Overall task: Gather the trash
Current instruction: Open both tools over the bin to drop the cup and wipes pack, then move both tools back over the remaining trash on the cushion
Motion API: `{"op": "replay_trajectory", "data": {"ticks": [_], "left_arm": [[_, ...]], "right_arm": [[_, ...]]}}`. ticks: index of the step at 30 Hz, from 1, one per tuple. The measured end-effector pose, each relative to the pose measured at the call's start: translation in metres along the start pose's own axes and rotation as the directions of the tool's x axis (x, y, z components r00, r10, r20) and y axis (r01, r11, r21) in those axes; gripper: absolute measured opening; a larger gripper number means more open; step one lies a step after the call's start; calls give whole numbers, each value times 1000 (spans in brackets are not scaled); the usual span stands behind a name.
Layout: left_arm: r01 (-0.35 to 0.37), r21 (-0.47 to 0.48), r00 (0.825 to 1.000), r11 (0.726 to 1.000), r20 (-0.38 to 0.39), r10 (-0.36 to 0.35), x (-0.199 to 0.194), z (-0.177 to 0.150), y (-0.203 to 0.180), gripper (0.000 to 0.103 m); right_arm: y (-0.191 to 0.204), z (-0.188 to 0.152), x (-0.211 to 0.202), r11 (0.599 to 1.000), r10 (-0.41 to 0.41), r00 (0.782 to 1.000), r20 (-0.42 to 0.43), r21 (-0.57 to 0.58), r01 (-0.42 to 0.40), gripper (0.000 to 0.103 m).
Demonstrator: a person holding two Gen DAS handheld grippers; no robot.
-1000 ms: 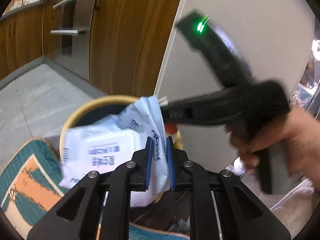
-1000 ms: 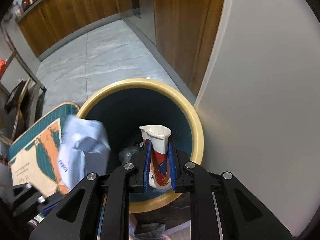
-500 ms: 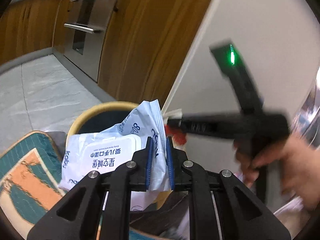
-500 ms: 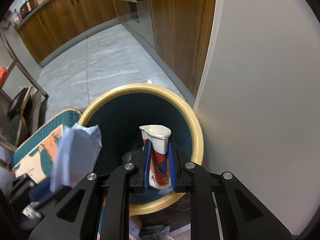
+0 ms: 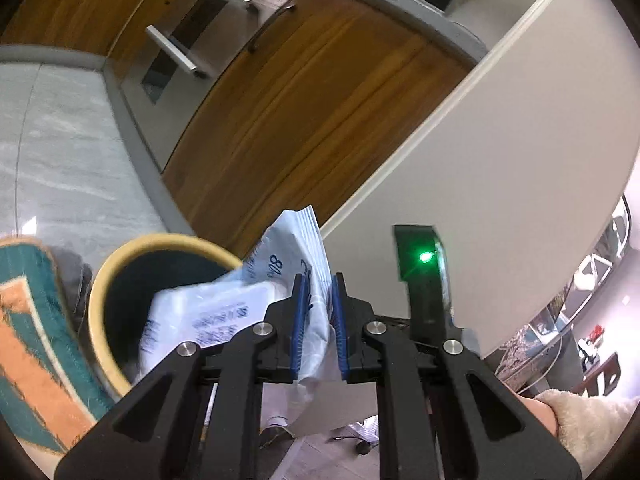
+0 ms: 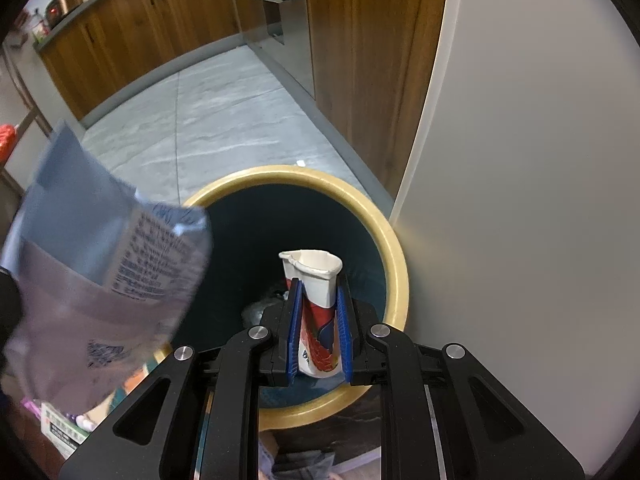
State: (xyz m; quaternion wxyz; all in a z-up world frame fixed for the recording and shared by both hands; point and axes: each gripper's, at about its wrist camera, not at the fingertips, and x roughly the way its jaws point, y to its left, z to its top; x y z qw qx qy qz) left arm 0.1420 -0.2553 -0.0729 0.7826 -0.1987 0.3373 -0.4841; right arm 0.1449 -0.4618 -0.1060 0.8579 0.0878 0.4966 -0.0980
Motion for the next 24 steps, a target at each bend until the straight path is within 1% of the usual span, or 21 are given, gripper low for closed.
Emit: {"op": "replay_trajectory", "data": {"ticks": [3,4,6,7,9,10,11,12,13,15,16,17,20,22,23,24], "left_arm": [[-32,18,999,999,-7,32,3,-2,0,13],[-68,30,997,997,-18,68,6,-5,2,13],[-113,37,993,993,-36,114,17,-1,12,13],[-144,45,988,989,-46,146,19,-2,14,13],[-209,36,975,977,-70,211,22,-6,23,14],[-227,28,970,974,-82,228,22,-7,27,18],[-256,16,961,967,-104,256,24,-10,33,23],[-284,17,952,959,-115,284,24,-11,36,32],[-299,24,947,954,-117,300,23,-11,38,36],[-346,65,929,936,-116,352,21,-10,39,37],[-365,87,921,927,-114,373,19,-10,37,37],[-372,98,918,923,-113,381,17,-9,37,37],[-394,153,904,906,-113,412,5,-7,34,45],[-418,193,890,888,-113,443,-5,-7,32,52],[-439,223,876,870,-107,470,-13,-8,29,54],[-450,241,869,860,-103,483,-18,-7,29,55]], "right_arm": [[0,0,0,1000,-2,1000,0,-2,2,18],[-1,-1,1,1000,-5,1000,-2,-6,5,18],[-1,-1,2,1000,-11,1000,-5,-10,11,18],[-1,-1,3,1000,-16,1000,-8,-11,15,20],[-1,-2,4,1000,-18,1000,-12,-13,18,20],[0,-2,4,1000,-20,1000,-12,-14,20,20],[0,-1,5,1000,-23,1000,-14,-14,22,20],[0,-1,4,1000,-22,1000,-13,-14,21,20],[2,0,4,1000,-22,1000,-11,-16,22,22],[6,0,3,999,-31,1000,-5,-30,31,24],[7,0,3,999,-36,999,-2,-40,36,27],[10,0,2,998,-40,999,4,-54,41,29],[15,0,-1,996,-41,999,19,-83,42,37],[16,0,-3,995,-46,999,28,-90,48,43],[16,1,-4,995,-47,998,29,-91,49,44],[18,1,-5,994,-49,998,32,-93,52,51]]}}
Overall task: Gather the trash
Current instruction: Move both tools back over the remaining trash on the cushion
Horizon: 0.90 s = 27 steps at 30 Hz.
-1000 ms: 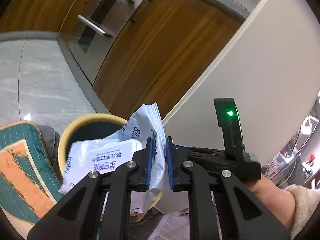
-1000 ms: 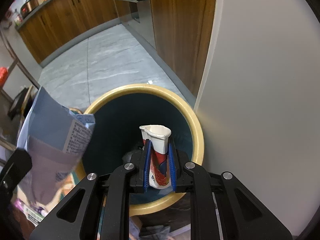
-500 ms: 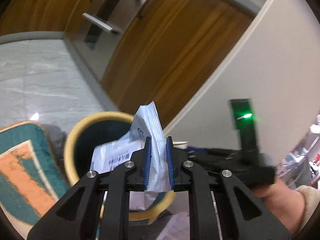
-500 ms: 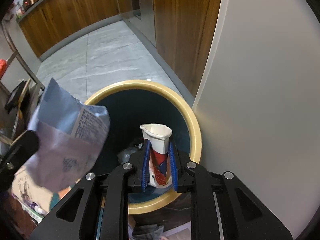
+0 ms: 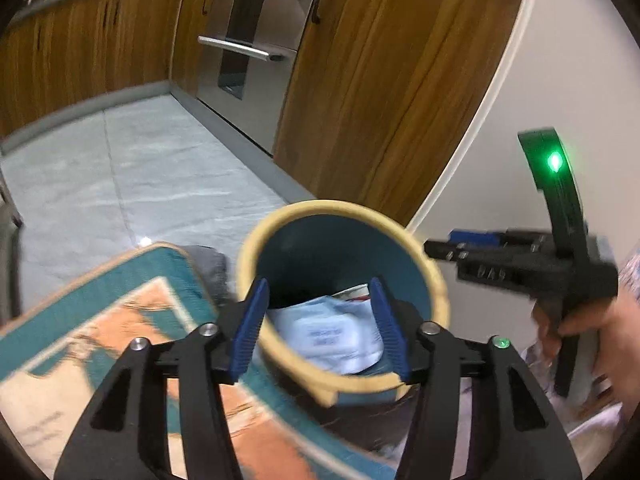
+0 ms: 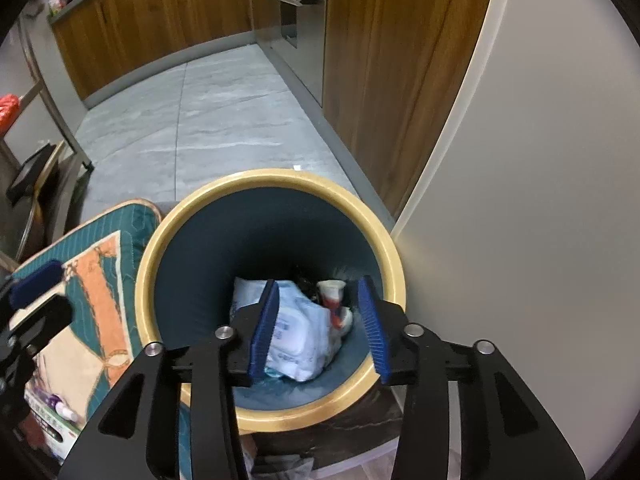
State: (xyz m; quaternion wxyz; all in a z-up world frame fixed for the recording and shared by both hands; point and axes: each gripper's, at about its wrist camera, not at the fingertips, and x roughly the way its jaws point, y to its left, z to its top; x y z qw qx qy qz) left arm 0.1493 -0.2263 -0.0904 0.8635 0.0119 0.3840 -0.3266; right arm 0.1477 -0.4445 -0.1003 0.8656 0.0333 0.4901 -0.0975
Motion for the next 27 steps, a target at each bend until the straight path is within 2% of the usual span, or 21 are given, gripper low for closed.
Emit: {"op": "replay_trajectory", "data": {"ticks": [1,2,4,7,10,16,19,23,27], "left_arm": [[-19,17,1000,1000,-2,19,-6,-1,2,58],[-34,26,999,999,-2,34,-9,-1,4,63],[-66,40,998,997,8,66,-24,-4,8,78],[-107,49,994,993,25,106,-42,-7,12,91],[-155,61,987,986,43,153,-67,-14,18,97],[-272,40,962,961,45,271,-121,-35,43,97],[-330,19,943,944,42,329,-150,-48,59,97],[-405,-65,912,912,35,408,-195,-69,89,97],[-481,-135,873,866,19,488,-237,-91,114,97]], "right_arm": [[2,0,-2,1000,-4,1000,5,-5,4,59],[3,0,-3,1000,-6,1000,10,-9,6,63],[9,0,-9,999,-14,999,30,-29,15,80],[23,-2,-23,998,-11,997,77,-64,16,94],[42,-5,-32,994,21,996,91,-105,-11,96],[95,-16,-52,973,60,993,106,-229,-34,97],[118,-25,-66,965,112,988,106,-249,-82,97],[157,-38,-81,941,205,976,80,-289,-174,97],[198,-53,-92,914,260,964,52,-336,-229,97]]}}
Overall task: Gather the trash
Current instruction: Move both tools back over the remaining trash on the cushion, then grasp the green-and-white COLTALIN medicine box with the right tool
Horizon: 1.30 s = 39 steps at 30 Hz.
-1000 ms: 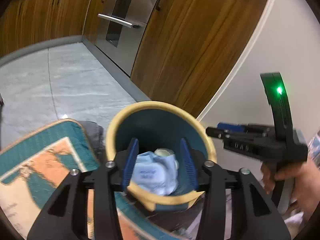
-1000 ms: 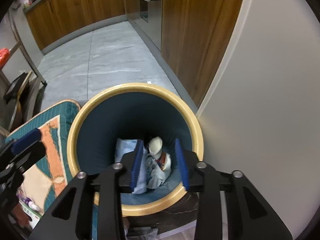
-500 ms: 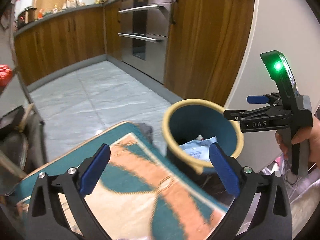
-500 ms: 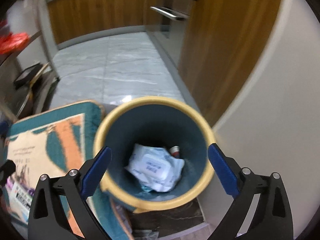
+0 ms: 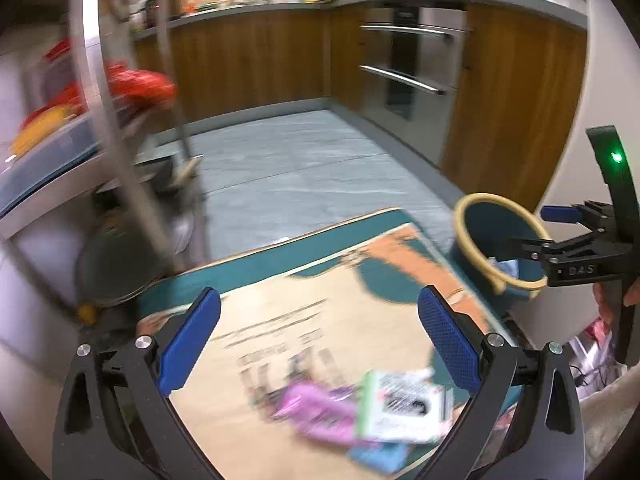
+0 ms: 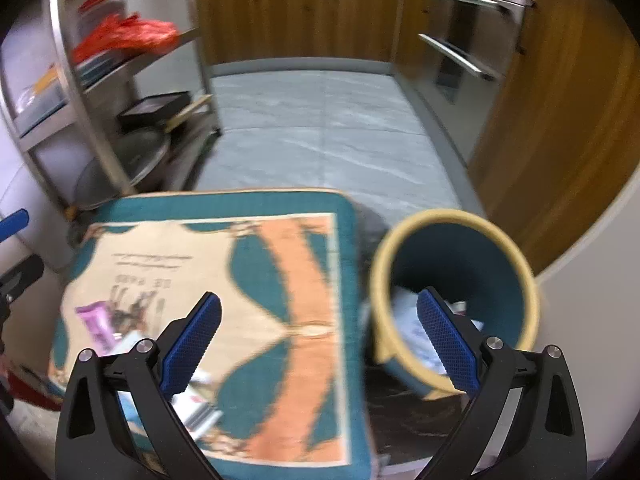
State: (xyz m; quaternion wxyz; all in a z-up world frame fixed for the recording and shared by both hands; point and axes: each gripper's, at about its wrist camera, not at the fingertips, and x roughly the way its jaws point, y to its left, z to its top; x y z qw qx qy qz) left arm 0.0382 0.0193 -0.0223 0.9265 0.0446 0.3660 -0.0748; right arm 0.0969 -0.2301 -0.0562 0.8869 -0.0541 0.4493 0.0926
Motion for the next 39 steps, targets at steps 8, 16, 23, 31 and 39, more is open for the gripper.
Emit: {"op": "replay_trajectory", "data": {"ticks": [8,16,23,31,39], "left_arm": [[-90,-95,996,991,-23,88,-36,-37,50,97],[-83,-202,983,976,-176,47,-1,-71,60,97],[-71,-118,971,991,-236,41,25,-76,44,97],[-56,-174,958,983,-287,3,47,-83,58,97],[-5,-167,949,986,-312,-48,64,-81,46,97]], "right_arm": [[62,-17,-1,997,78,996,-53,-25,-79,98],[110,-58,16,982,49,990,-132,-174,-72,98],[131,-80,31,941,67,985,-158,-319,-115,98],[147,-93,61,925,183,950,-254,-284,-254,96],[164,-101,81,899,169,935,-312,-339,-276,82]]}}
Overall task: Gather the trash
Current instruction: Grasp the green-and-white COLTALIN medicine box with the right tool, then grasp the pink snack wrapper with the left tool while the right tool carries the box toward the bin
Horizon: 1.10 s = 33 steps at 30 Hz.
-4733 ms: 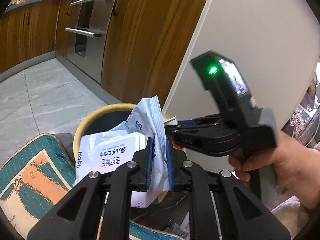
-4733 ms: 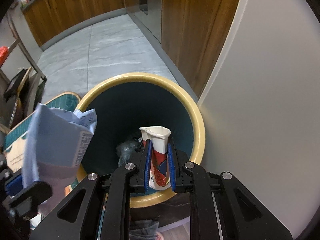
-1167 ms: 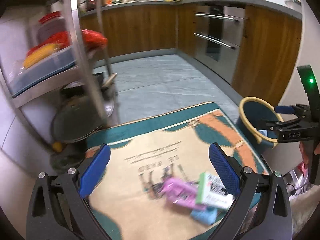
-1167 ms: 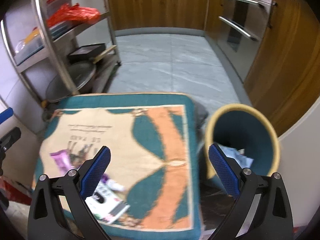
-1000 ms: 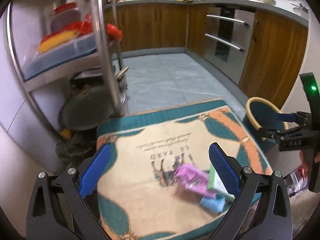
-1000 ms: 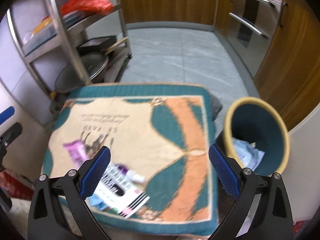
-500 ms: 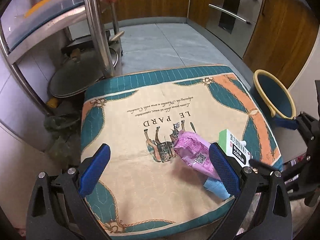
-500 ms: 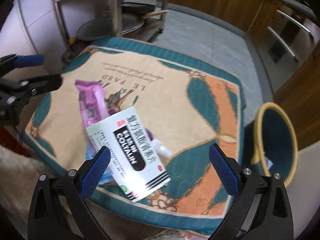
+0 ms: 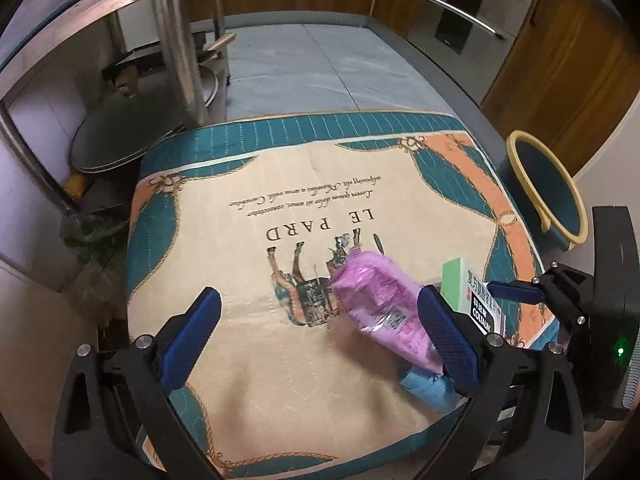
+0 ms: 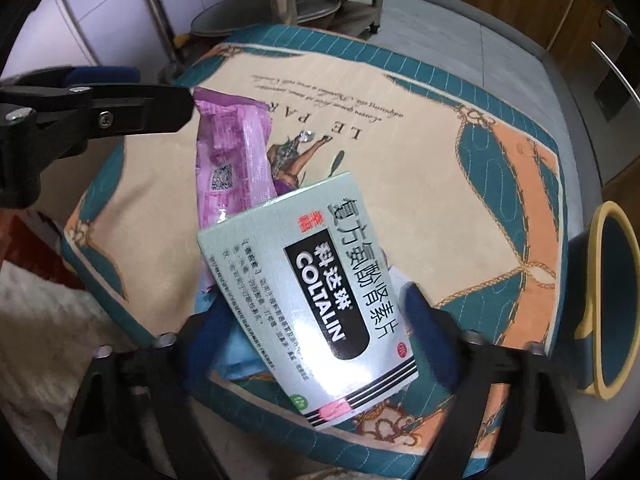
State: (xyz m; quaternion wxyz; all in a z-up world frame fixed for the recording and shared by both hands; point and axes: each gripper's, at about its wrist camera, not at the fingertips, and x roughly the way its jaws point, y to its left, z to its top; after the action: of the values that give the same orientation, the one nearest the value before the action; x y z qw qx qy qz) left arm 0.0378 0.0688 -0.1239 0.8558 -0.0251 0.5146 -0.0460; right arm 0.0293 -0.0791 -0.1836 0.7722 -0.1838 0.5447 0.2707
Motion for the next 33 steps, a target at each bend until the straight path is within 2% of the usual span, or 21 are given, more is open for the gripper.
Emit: {"op": "replay_trajectory", "data": {"ticks": [8,12,14,18,22,27,33], "left_arm": [[25,-21,999,999,-27,-26,14,4,-6,96],[109,-85,993,990,-35,-112,20,7,-7,93],[115,-90,992,989,-38,-119,23,10,-11,93],[84,-85,995,993,-45,-89,29,15,-18,93],[24,-102,999,995,-42,-29,34,24,-16,93],[21,-144,999,989,-27,-25,38,38,-14,93],[-17,-60,999,998,-33,15,53,51,-40,93]], "right_arm": [[-15,2,-20,999,13,1000,27,50,-14,79],[-19,3,-29,998,14,999,52,57,-17,79],[-16,1,-28,999,6,999,41,39,-7,79],[-19,-2,-29,999,-9,999,32,47,8,78],[-39,-3,-44,991,9,997,79,129,-19,78],[-72,-2,-70,969,26,989,148,241,-61,78],[-123,-1,-100,933,-89,979,184,359,17,78]]}}
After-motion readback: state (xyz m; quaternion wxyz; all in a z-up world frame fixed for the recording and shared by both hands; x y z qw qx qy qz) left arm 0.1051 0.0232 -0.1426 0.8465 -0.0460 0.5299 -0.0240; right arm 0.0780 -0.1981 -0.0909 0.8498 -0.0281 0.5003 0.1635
